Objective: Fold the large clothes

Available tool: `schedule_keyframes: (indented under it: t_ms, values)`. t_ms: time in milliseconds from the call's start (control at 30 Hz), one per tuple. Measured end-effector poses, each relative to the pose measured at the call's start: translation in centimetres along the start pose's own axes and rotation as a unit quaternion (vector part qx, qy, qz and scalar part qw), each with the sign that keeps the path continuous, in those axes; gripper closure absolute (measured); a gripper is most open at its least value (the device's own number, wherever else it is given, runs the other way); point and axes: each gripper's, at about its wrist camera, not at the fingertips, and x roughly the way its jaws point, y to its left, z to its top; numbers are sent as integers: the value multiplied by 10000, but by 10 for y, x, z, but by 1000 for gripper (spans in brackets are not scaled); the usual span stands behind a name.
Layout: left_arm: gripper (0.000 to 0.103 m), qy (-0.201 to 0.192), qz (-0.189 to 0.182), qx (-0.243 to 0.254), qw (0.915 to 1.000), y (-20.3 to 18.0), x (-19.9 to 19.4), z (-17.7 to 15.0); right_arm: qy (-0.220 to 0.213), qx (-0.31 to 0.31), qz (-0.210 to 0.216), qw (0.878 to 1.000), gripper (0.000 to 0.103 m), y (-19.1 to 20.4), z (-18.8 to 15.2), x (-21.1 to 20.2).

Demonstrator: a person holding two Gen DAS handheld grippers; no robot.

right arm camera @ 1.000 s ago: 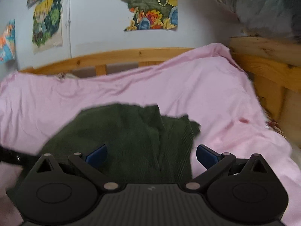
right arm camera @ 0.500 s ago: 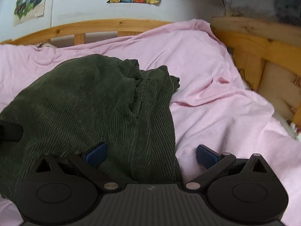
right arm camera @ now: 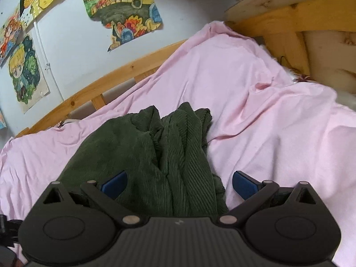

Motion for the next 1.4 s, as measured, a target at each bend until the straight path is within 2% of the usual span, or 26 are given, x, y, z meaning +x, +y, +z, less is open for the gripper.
schedule_keyframes:
  t_ms: [133,200,300,367,433,500,567,633,700,733,833,933,1133,1233,1400]
  values:
    - [1,70,-49,-107,9999,2,4,2,120,-346,376,9986,0,6,1,13]
    - [1,97,-64,-25,9999,0,5,4,210,-503,379,9978,1,9,-1,19]
    - [0,167,-209,-25,9996,2,9,6,257,-264,397,9985,1,2,-1,25]
    - [1,274,-382,-190,9987,6,16,7,285,-199,384,9987,6,0,0,26]
    - [1,455,-571,-441,9964,12,25,9,296,-261,409,9984,19,3,-2,25]
    - [0,602,-682,-574,9942,15,31,10,271,-248,430,9984,25,4,-4,25]
    - [1,688,-670,-492,9942,10,34,12,254,-187,513,9982,31,2,-6,22]
    - [1,661,-577,-309,9957,3,34,13,207,-143,587,9980,44,2,-6,21]
    - [6,601,-506,-235,9966,-4,31,14,158,-157,605,9979,53,3,-5,18]
    - [9,540,-473,-191,9972,-6,28,14,108,-179,581,9981,61,4,-4,15]
    - [16,390,-432,-138,9982,-11,18,14,-48,-224,529,9983,71,11,-3,8]
    - [18,283,-406,28,9988,-17,6,16,-216,-406,529,9975,75,25,-2,-1]
    - [19,-226,-167,456,9986,-11,-39,26,-476,-915,842,9911,76,72,-2,-9]
    - [19,-430,95,529,9976,3,-61,36,-439,-935,1088,9887,76,99,-1,7]
    - [18,-635,434,297,9966,42,-91,50,-342,-1005,1477,9833,76,148,-3,45]
